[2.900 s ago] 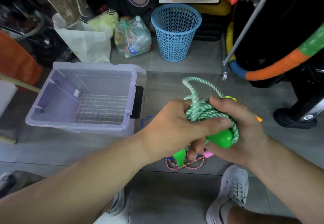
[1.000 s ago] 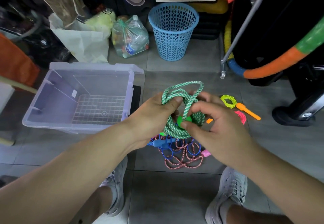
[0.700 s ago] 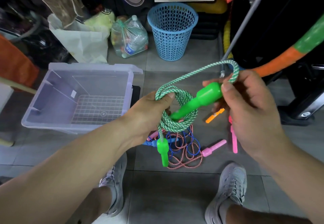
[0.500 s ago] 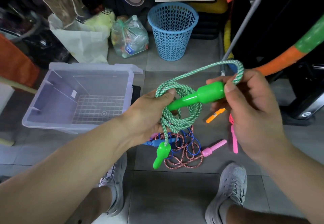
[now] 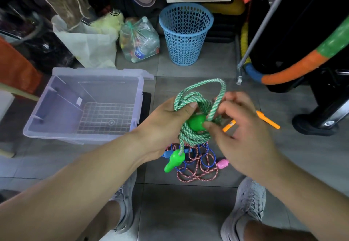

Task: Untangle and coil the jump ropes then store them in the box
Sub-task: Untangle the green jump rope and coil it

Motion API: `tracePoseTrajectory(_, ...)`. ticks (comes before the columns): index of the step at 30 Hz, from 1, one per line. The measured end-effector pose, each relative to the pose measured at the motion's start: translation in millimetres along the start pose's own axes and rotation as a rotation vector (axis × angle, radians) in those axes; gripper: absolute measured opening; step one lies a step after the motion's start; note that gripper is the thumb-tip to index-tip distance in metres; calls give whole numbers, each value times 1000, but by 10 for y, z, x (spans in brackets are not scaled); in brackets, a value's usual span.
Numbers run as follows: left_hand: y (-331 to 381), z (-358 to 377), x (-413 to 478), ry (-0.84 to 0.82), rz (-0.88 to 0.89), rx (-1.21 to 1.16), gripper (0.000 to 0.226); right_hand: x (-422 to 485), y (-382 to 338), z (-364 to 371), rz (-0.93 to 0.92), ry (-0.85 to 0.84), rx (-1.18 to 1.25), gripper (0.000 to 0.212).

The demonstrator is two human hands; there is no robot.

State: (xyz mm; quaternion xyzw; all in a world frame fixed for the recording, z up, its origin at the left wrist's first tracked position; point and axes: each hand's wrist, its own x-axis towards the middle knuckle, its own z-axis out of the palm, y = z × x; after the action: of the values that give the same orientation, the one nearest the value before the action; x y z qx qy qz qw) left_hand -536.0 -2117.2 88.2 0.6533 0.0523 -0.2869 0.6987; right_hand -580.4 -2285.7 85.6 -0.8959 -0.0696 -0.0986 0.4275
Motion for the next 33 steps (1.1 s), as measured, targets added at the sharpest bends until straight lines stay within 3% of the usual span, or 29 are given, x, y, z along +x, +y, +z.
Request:
tracePoseTrajectory(2, 16, 21, -30, -46, 14, -31, 20, -15, -59, 57, 223, 7, 84, 39)
tracePoseTrajectory(4, 28, 9, -44, -81, 13, -77, 22, 20, -107, 70, 453, -14, 338, 59)
tracePoseTrajectory(8, 70, -3, -75, -115, 5, -190, 34, 85, -51, 87, 641, -228, 1019, 49)
tracePoseTrajectory(11, 102, -24, -70, -99, 10, -208, 40, 76, 28, 129, 675, -316, 1165, 52)
tracePoseTrajectory(16, 201, -82, -57, -127, 26, -272, 45, 113, 164, 95, 527, -432, 1298, 92)
tracePoseTrajectory(19, 218, -107, -57, -114, 22, -286, 40, 162, 213, 28, 421, -371, 1030, 96)
tracePoseTrajectory(22, 182, -139, -43, -96, 8, -195, 36, 232, 278, -159, 222, -336, 352, 82)
tracePoseTrajectory(27, 209, -185, -19, 19, 46, -116, 26, 263, 610, -345, 364, -547, -425, 69)
tracePoseTrajectory(29, 220, -219, 2, 60, 94, -53, 18, 234, 581, -336, 494, -672, -542, 54)
tracePoseTrajectory(33, 220, -277, 31, 75, 124, 61, 27, 211, 443, -318, 592, -815, -466, 45)
